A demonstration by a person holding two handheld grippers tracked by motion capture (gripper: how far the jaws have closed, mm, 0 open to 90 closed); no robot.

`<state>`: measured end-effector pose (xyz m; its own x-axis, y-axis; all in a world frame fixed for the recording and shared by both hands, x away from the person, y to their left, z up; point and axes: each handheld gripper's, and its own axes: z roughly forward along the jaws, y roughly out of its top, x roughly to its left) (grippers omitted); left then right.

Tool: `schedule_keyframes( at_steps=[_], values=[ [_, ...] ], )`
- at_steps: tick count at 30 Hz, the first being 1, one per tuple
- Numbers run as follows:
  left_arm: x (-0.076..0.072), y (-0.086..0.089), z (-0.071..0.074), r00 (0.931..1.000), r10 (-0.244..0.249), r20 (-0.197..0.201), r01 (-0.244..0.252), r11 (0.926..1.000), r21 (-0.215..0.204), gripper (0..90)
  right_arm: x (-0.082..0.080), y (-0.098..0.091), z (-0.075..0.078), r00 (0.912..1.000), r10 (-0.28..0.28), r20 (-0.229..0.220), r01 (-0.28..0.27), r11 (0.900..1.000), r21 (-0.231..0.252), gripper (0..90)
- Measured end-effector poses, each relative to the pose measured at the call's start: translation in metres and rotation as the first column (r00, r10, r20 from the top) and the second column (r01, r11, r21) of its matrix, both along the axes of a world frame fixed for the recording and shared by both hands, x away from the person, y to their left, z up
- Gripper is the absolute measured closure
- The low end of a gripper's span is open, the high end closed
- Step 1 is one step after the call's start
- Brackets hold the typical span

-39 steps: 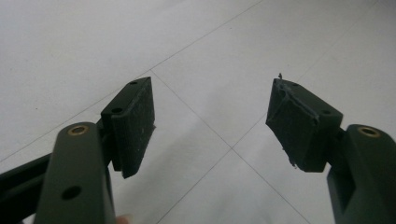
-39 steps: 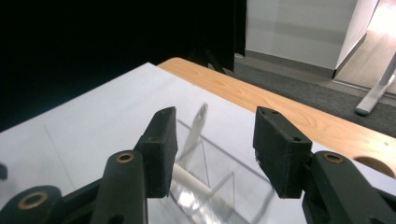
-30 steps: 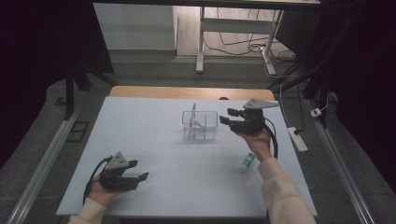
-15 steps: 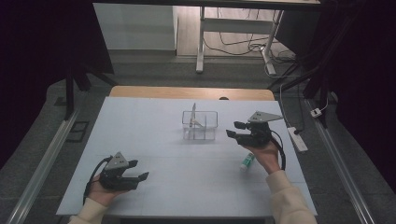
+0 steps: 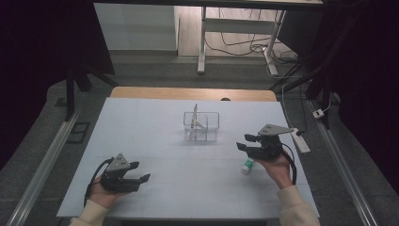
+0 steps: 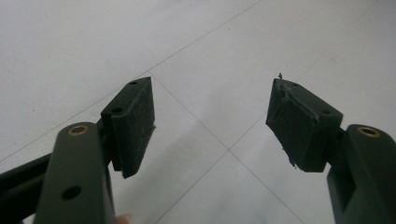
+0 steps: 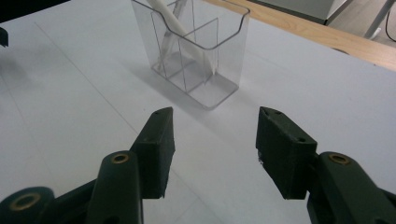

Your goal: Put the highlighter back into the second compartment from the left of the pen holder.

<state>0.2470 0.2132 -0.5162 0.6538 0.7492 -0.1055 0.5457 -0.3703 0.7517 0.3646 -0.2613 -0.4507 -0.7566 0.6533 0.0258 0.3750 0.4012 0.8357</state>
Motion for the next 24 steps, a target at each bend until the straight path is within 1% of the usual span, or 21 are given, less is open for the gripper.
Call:
schedule_keyframes(
  at_steps=[2, 4, 5, 7, 13, 16, 19, 21, 24],
  values=[
    [0.000, 0.000, 0.000, 1.0000, 0.001, -0.001, -0.001, 1.0000, 0.000, 32.4, -0.003, -0.004, -0.002, 1.0000, -0.001, -0.004, 0.002, 0.9999, 0.012, 45.9],
    [0.000, -0.001, 0.000, 1.0000, 0.001, -0.002, -0.001, 1.0000, 0.000, 32.4, -0.005, -0.007, -0.004, 0.9999, -0.003, -0.011, 0.003, 1.0000, 0.003, 45.7],
    [0.000, -0.001, 0.000, 1.0000, 0.000, -0.002, 0.000, 1.0000, 0.000, 32.4, -0.006, -0.009, -0.004, 0.9999, -0.007, -0.010, 0.007, 0.9999, -0.015, 45.5],
    [0.000, -0.001, 0.000, 1.0000, -0.002, 0.000, 0.002, 1.0000, 0.001, 32.4, -0.007, -0.012, -0.004, 0.9998, -0.013, -0.014, 0.013, 0.9999, -0.011, 45.4],
    [-0.001, -0.001, 0.001, 1.0000, -0.001, 0.003, 0.001, 1.0000, -0.001, 32.4, -0.011, -0.021, -0.005, 0.9989, -0.033, -0.033, 0.032, 0.9991, -0.027, 45.1],
    [-0.001, 0.000, 0.001, 1.0000, -0.001, 0.004, 0.001, 1.0000, -0.001, 32.4, -0.011, -0.022, -0.007, 0.9980, -0.044, -0.045, 0.041, 0.9979, -0.051, 44.9],
    [0.000, -0.001, 0.000, 1.0000, -0.002, 0.001, 0.002, 1.0000, 0.002, 32.4, -0.012, -0.021, -0.006, 0.9958, -0.060, -0.068, 0.055, 0.9958, -0.073, 44.6],
    [0.000, 0.000, 0.000, 1.0000, -0.002, 0.001, 0.002, 1.0000, 0.002, 32.4, -0.013, -0.018, -0.005, 0.9958, -0.061, -0.067, 0.055, 0.9938, -0.097, 44.4],
    [-0.001, 0.000, 0.000, 1.0000, 0.000, 0.001, 0.000, 1.0000, 0.001, 32.4, -0.014, -0.017, -0.004, 0.9947, -0.072, -0.073, 0.063, 0.9912, -0.116, 44.0]
  ],
)
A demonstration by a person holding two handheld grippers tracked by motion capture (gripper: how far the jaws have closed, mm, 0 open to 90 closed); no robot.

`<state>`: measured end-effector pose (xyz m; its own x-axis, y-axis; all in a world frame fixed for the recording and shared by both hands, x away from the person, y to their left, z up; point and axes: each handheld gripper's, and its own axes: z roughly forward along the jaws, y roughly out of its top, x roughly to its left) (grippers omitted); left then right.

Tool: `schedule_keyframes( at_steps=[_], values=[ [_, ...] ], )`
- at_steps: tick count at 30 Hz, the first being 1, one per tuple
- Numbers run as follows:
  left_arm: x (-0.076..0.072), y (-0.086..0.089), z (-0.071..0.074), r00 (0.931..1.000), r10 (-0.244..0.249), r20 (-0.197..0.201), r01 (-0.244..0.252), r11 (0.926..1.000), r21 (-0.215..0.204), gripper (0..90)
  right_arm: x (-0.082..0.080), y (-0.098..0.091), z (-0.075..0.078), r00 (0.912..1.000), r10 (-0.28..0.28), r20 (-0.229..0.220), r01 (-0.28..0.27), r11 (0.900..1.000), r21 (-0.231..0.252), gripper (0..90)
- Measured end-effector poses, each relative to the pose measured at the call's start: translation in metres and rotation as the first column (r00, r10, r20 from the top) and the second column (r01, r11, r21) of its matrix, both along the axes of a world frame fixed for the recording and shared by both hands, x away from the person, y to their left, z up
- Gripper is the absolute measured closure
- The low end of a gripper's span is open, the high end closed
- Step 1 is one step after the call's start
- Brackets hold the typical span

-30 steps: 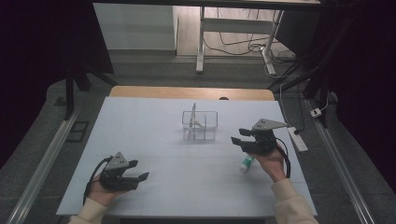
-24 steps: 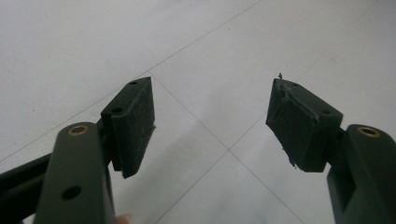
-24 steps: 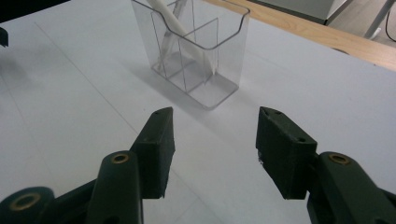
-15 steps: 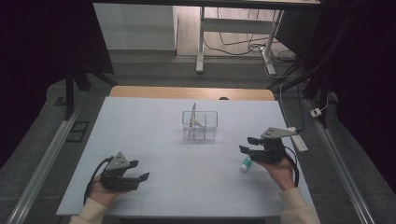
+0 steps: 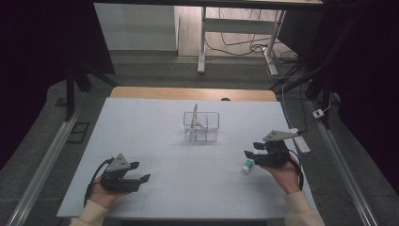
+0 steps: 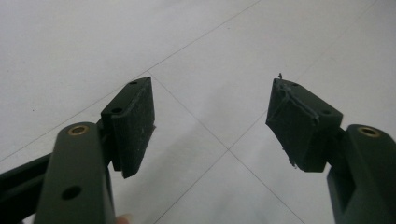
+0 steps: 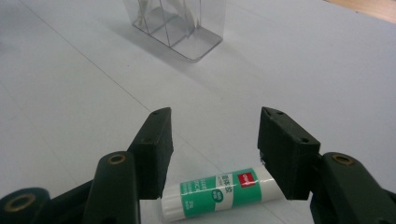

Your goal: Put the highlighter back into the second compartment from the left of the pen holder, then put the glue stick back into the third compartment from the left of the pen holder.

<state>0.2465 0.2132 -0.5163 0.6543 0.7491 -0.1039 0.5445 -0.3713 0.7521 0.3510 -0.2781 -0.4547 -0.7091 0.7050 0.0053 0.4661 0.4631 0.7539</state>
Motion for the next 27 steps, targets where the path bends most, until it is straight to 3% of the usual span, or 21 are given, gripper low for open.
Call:
schedule_keyframes(
  at_steps=[10, 17, 21, 27],
  values=[
    [0.0003, -0.0005, -0.0004, 1.0000, -0.002, -0.001, 0.002, 1.0000, 0.001, 32.3, -0.0015, -0.0048, -0.0013, 0.9971, -0.064, -0.043, 0.063, 0.9979, -0.013, 41.1],
    [-0.0001, -0.0008, -0.0003, 1.0000, -0.004, 0.001, 0.004, 1.0000, -0.002, 32.4, -0.0029, -0.0040, -0.0043, 0.9915, -0.105, -0.077, 0.100, 0.9930, -0.062, 40.1],
    [0.0001, -0.0004, -0.0006, 1.0000, -0.009, 0.000, 0.009, 1.0000, -0.002, 32.4, -0.0017, -0.0056, -0.0071, 0.9836, -0.152, -0.097, 0.144, 0.9859, -0.086, 39.1],
    [0.0002, 0.0003, -0.0010, 1.0000, -0.008, 0.001, 0.008, 1.0000, 0.000, 32.4, 0.0029, -0.0100, -0.0100, 0.9648, -0.236, -0.115, 0.226, 0.9693, -0.097, 38.0]
  ],
)
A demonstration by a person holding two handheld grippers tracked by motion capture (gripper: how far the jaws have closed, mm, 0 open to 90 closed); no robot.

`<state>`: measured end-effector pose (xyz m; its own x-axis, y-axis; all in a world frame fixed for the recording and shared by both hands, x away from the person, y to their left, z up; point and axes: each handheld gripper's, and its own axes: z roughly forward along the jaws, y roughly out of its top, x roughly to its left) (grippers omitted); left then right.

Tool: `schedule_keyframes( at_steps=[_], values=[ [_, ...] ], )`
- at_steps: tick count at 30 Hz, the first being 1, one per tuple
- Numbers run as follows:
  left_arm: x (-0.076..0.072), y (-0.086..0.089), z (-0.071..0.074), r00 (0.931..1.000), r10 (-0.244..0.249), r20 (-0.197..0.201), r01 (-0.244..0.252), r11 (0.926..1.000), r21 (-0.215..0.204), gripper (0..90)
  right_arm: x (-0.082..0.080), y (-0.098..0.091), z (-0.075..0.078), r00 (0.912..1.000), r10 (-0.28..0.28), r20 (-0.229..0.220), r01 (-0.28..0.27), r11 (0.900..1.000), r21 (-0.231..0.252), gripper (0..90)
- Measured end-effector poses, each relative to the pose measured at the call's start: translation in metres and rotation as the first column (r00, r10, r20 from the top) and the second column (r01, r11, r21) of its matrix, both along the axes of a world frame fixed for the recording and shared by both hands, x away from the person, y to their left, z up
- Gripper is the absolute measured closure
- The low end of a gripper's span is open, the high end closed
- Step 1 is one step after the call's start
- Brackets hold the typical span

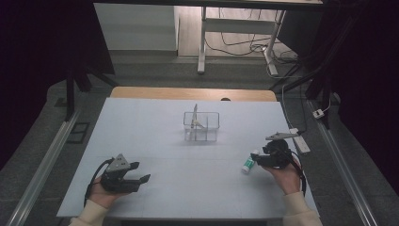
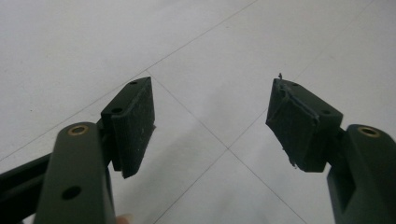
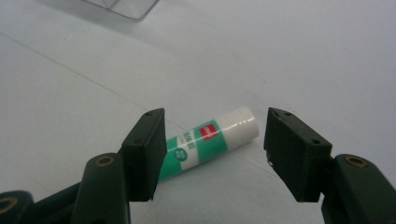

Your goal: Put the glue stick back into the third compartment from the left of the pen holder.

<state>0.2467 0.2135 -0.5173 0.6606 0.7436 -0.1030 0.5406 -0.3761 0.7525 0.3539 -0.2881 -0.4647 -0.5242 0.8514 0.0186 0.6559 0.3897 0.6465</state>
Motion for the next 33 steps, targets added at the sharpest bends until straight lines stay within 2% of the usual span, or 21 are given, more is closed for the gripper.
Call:
schedule_keyframes(
  at_steps=[7, 14, 21, 26, 28, 33],
  values=[
    [0.000, -0.002, 0.000, 1.0000, -0.003, -0.001, 0.003, 1.0000, 0.005, 32.3, 0.008, 0.002, -0.008, 0.9986, -0.039, -0.036, 0.039, 0.9992, -0.003, 37.5],
    [0.000, -0.002, -0.001, 1.0000, -0.003, -0.002, 0.003, 1.0000, 0.007, 32.4, 0.016, 0.012, -0.022, 0.9951, -0.061, -0.079, 0.058, 0.9977, -0.035, 36.1],
    [0.000, -0.002, -0.002, 1.0000, -0.007, -0.002, 0.007, 0.9998, 0.018, 32.4, 0.020, 0.023, -0.027, 0.9928, -0.095, -0.074, 0.089, 0.9929, -0.079, 34.1],
    [0.000, -0.002, -0.003, 1.0000, -0.006, -0.003, 0.006, 0.9997, 0.024, 32.4, 0.020, 0.029, -0.027, 0.9940, -0.100, -0.045, 0.094, 0.9871, -0.130, 34.7],
    [0.000, -0.002, -0.003, 1.0000, -0.006, -0.003, 0.006, 0.9996, 0.027, 32.3, 0.018, 0.029, -0.026, 0.9937, -0.105, -0.039, 0.099, 0.9858, -0.136, 34.7],
    [0.000, -0.002, -0.004, 1.0000, -0.006, -0.003, 0.007, 0.9994, 0.034, 32.4, 0.018, 0.024, -0.031, 0.9887, -0.127, -0.079, 0.118, 0.9865, -0.113, 30.4]
  ],
)
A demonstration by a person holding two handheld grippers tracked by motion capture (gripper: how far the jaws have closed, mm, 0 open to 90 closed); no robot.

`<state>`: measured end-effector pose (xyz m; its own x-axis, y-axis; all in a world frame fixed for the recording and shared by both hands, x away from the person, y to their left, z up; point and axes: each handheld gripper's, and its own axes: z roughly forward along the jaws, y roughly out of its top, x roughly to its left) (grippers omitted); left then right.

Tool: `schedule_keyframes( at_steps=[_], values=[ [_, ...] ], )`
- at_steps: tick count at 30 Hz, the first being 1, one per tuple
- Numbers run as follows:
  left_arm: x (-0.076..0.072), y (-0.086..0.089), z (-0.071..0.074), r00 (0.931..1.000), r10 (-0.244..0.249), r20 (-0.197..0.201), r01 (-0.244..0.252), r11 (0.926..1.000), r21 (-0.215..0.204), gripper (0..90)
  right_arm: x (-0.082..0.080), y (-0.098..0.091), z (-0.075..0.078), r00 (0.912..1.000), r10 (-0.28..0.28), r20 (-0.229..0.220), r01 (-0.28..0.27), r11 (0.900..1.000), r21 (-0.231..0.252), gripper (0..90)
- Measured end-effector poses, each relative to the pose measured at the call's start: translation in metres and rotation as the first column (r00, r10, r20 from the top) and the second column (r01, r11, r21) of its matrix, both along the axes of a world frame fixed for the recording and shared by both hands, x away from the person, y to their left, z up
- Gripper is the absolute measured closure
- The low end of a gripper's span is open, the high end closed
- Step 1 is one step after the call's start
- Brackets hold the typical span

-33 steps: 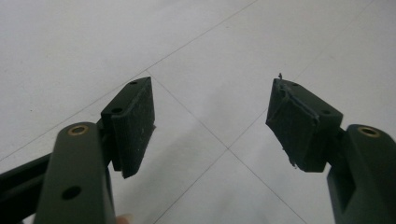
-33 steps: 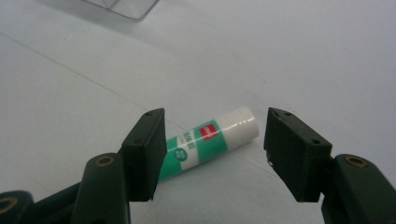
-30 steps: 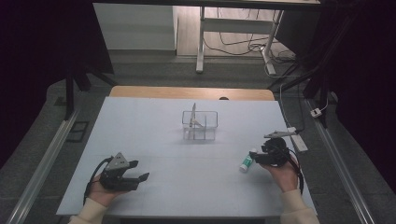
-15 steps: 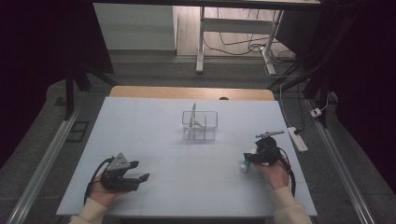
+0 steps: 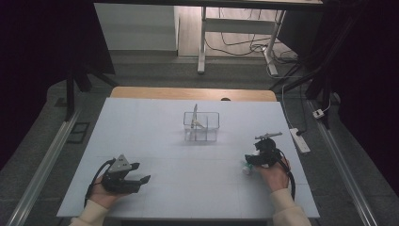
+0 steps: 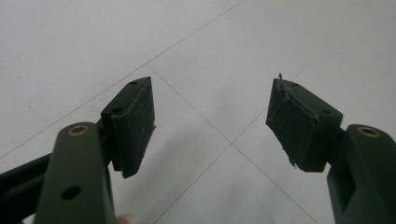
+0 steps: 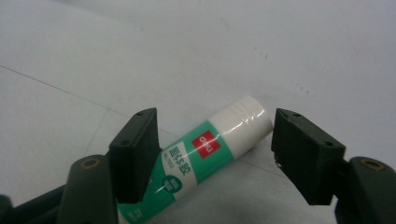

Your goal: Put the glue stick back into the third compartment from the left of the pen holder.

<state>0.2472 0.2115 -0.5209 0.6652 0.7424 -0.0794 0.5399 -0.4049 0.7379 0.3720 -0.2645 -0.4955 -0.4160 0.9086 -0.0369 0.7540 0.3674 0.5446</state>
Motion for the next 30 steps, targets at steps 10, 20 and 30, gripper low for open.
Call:
schedule_keyframes(
  at_steps=[10, 20, 30],
  values=[
    [0.0003, -0.0005, -0.0007, 1.0000, -0.001, -0.001, 0.001, 1.0000, 0.005, 32.4, 0.0023, -0.0018, -0.0061, 0.9989, -0.006, -0.046, 0.006, 1.0000, 0.006, 30.5],
    [0.0002, -0.0010, -0.0009, 1.0000, -0.003, -0.001, 0.003, 0.9999, 0.010, 32.4, 0.0016, 0.0033, -0.0069, 0.9989, 0.043, -0.017, -0.044, 0.9982, -0.040, 64.1],
    [0.0004, -0.0007, -0.0012, 1.0000, -0.003, 0.001, 0.003, 0.9999, 0.013, 32.4, 0.0010, 0.0014, -0.0044, 0.9955, 0.094, -0.007, -0.094, 0.9943, -0.050, 64.5]
  ],
)
